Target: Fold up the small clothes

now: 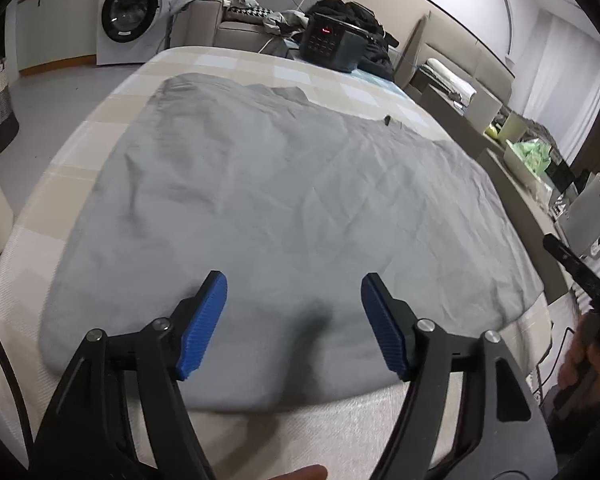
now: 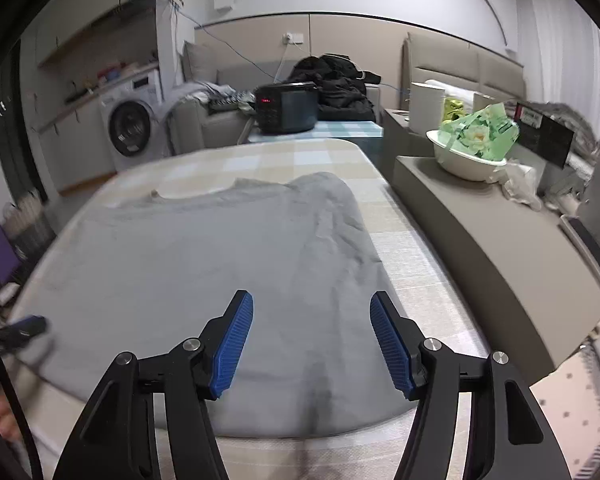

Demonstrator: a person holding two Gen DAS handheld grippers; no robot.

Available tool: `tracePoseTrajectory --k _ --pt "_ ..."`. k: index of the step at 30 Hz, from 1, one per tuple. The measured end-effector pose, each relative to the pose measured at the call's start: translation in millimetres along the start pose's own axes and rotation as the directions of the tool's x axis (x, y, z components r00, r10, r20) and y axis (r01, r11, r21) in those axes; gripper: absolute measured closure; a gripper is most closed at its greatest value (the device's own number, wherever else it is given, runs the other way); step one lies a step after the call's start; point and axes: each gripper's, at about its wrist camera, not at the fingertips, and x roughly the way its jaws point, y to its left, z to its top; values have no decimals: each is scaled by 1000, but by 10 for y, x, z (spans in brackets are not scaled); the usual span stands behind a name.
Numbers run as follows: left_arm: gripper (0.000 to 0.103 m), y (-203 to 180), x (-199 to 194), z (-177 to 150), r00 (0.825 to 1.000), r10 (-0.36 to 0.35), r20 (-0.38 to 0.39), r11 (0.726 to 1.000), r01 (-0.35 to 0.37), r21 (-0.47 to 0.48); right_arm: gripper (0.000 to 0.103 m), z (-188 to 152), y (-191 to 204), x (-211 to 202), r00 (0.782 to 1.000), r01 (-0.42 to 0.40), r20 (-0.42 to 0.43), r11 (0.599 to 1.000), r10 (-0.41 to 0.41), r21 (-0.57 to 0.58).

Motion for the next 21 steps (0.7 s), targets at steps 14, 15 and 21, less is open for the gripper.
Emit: tracePoseTrajectory --k 14,15,21 --pt "10 -220 325 -70 996 86 -11 988 -84 127 29 -311 906 724 963 -193 -234 945 131 -264" --pt "8 -224 335 -70 996 86 -17 988 -83 130 25 -312 836 728 967 -165 -234 951 103 -261" --pt "2 -297 393 -83 991 130 -37 977 -121 173 9 -317 147 758 979 13 -198 987 -45 -160"
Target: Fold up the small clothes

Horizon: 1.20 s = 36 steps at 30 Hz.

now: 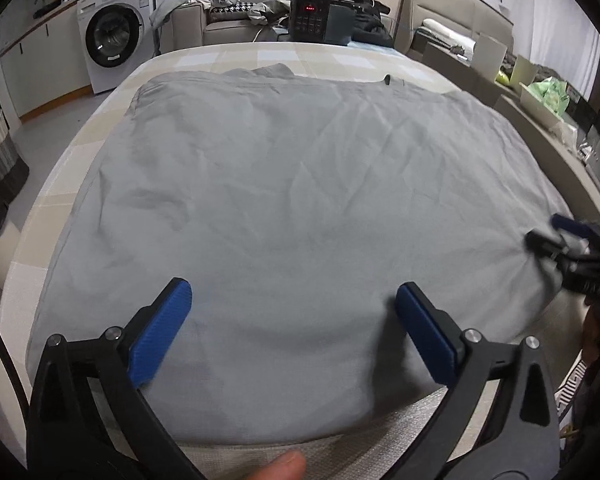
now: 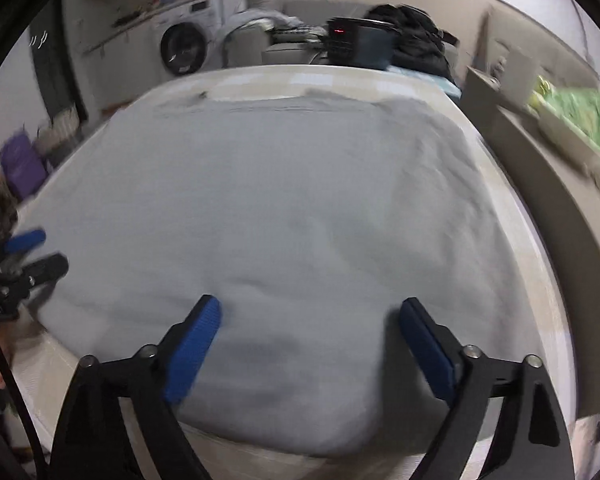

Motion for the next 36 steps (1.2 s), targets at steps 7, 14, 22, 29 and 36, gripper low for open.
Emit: tracePoseTrajectory --k 7,14,22,29,36 --pt "2 -37 27 2 1000 29 -12 999 -28 21 7 -111 -397 -66 996 89 -4 992 -89 90" --pt "2 -39 28 3 999 33 -13 999 -33 23 7 18 -49 -287 999 -4 48 1000 5 -9" --pt "1 -57 -21 71 998 59 0 998 -59 27 7 411 658 -50 990 -140 8 973 144 -182" --pt "1 116 135 279 989 149 -13 987 -148 58 7 371 569 160 993 -118 -49 971 110 -206" --pt "1 770 84 215 985 167 -41 981 -171 -96 6 248 -390 165 998 58 -41 998 -56 30"
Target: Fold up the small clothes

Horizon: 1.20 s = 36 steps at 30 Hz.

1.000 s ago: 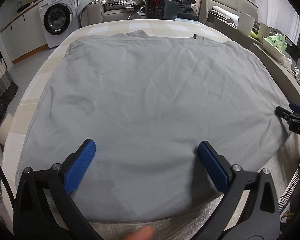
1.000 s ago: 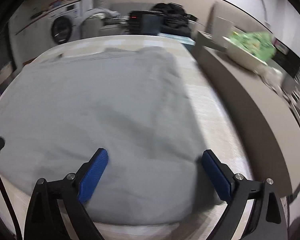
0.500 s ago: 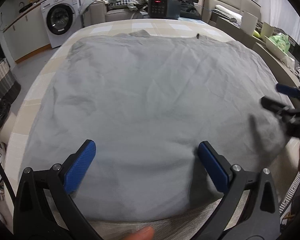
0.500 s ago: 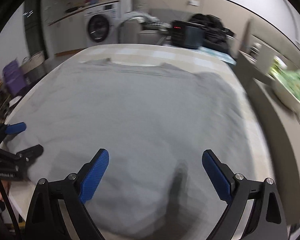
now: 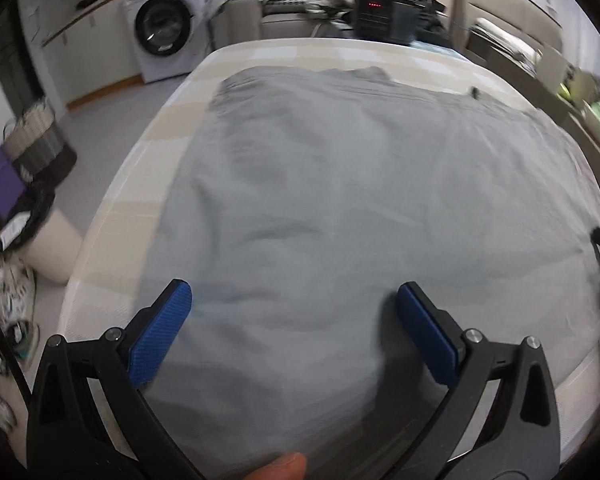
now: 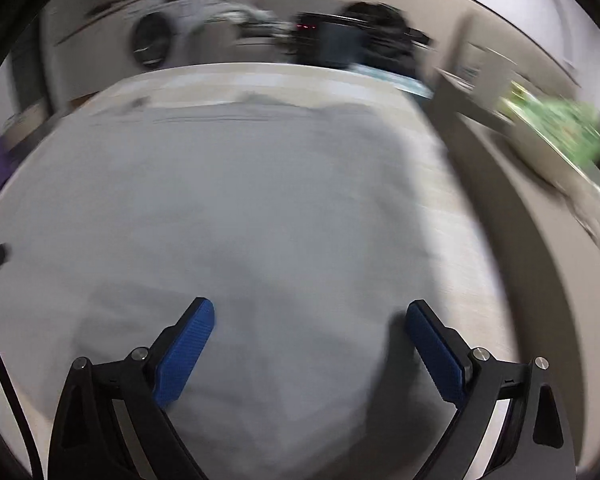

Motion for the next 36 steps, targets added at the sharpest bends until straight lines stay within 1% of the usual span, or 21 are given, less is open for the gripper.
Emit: tracePoseTrajectory --k 2,5,6,7,9,11,14,16,19,22,23,24,25,26,27,28,31,33,34,36 --pt "2 152 10 -7 1000 -15 -18 999 14 -48 6 -32 -142 0 1000 6 -4 999 -6 46" --pt "1 379 -97 -13 993 -117 -8 984 115 -133 6 -87 -218 -65 1000 -3 4 997 3 78" --pt "1 470 -159 -24 991 -131 5 977 130 -166 6 -93 -190 -101 1000 -6 15 997 5 72" --pt "1 579 -240 -48 992 -122 26 972 125 -197 6 -88 -159 -141 1000 -14 25 998 12 64" --pt "1 727 -347 -89 995 -88 43 968 95 -231 6 -113 -64 -241 998 -40 44 998 38 47" --pt "2 898 -446 -170 996 -78 52 957 89 -277 6 -146 84 -402 995 -77 65 997 76 20" --pt "2 1009 -505 -243 994 -110 16 951 109 -289 6 -139 332 -543 989 -114 95 993 116 -30" --pt "2 1050 -580 -320 989 -145 17 952 144 -271 6 -151 472 -625 985 -131 111 990 135 -50" --pt "2 1086 -674 -474 974 -227 2 942 220 -255 6 -175 644 -718 978 -156 128 985 164 -69" --pt "4 1096 -725 -552 971 -237 -31 942 222 -251 6 -248 802 -800 976 -170 125 981 181 -92" --pt "9 1113 -719 -563 970 -239 -47 939 219 -264 6 -274 853 -823 976 -169 123 980 181 -104" --pt "12 1130 -712 -589 966 -250 -63 933 223 -281 6 -293 907 -834 976 -166 120 979 179 -115" --pt "23 1135 -694 -604 961 -264 -85 930 230 -288 6 -323 940 -851 976 -169 119 978 183 -121" --pt "35 1125 -675 -626 951 -287 -113 925 245 -292 6 -346 969 -867 975 -176 118 976 191 -126" --pt "39 1111 -670 -636 943 -309 -124 919 263 -294 6 -368 1001 -882 974 -181 115 975 196 -129" --pt "43 1101 -678 -656 929 -346 -133 910 298 -288 6 -381 1008 -886 973 -186 112 974 201 -130" --pt "43 1042 -668 -660 910 -392 -135 901 350 -256 6 -435 1067 -904 972 -193 104 969 210 -152" --pt "43 992 -622 -676 893 -421 -157 891 375 -255 6 -446 1075 -890 973 -191 100 969 208 -158" --pt "43 980 -620 -663 895 -422 -145 890 378 -255 6 -456 1078 -893 973 -193 98 969 209 -153" --pt "43 999 -593 -657 881 -454 -130 868 404 -290 6 -454 1062 -897 971 -201 99 969 216 -142"
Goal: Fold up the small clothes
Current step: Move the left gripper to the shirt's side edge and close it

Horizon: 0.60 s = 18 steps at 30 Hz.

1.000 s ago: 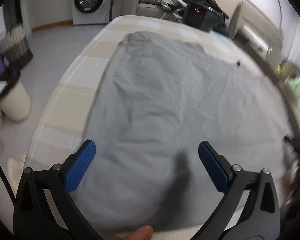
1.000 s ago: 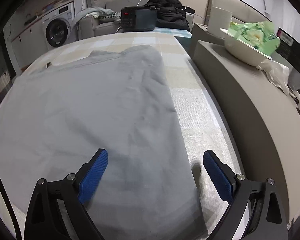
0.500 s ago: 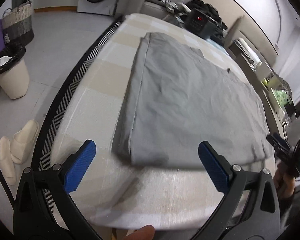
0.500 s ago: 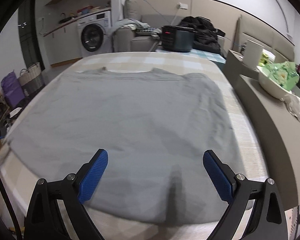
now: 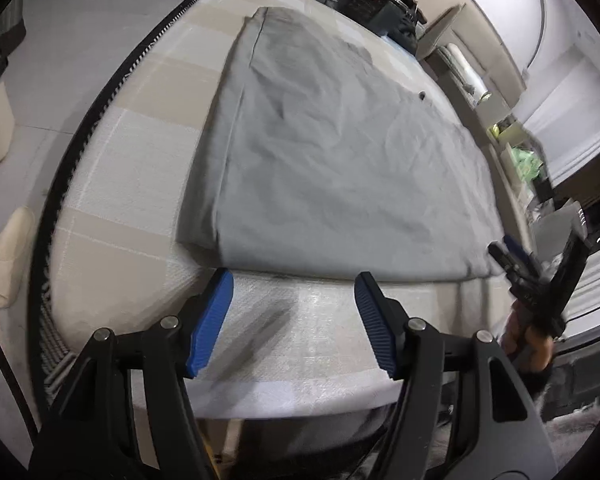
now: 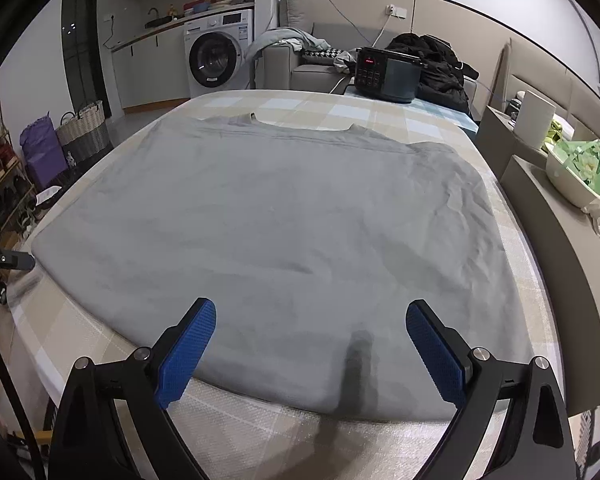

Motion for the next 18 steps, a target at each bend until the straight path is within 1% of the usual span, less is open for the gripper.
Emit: tracePoseTrajectory --k 1,3,4,5,6,7,9,10,11,13,18 --pt "43 50 1 18 999 -32 14 998 32 -49 6 1 -2 -1 1000 -4 0 1000 4 5" --pt "43 141 17 51 996 -69 64 988 77 -131 6 14 -6 3 1000 -7 2 1000 7 6" --pt "43 177 18 58 993 -61 104 982 78 -169 6 17 6 8 1000 -8 1 1000 8 3" --pt "44 178 20 69 991 -52 125 980 75 -184 6 22 15 18 1000 -8 1 1000 8 1" --pt "47 177 26 71 987 -31 158 977 63 -204 6 23 24 23 1000 -12 2 1000 12 1" --pt "55 176 35 76 983 -2 182 975 42 -220 6 25 39 36 1000 -21 -1 1000 21 0" --pt "83 175 58 80 975 65 214 969 -11 -246 6 37 93 55 1000 -29 -5 1000 29 -8" --pt "88 181 72 78 972 77 222 968 -19 -252 6 44 123 54 999 -33 -3 999 33 -15" --pt "92 188 90 68 969 73 234 966 -10 -260 6 55 157 53 999 -38 0 999 38 -22" --pt "95 195 78 78 964 65 260 964 7 -265 6 88 269 38 999 -51 9 998 51 -39" --pt "96 97 -66 149 951 36 307 976 33 -217 6 173 701 39 991 -125 33 985 129 -116"
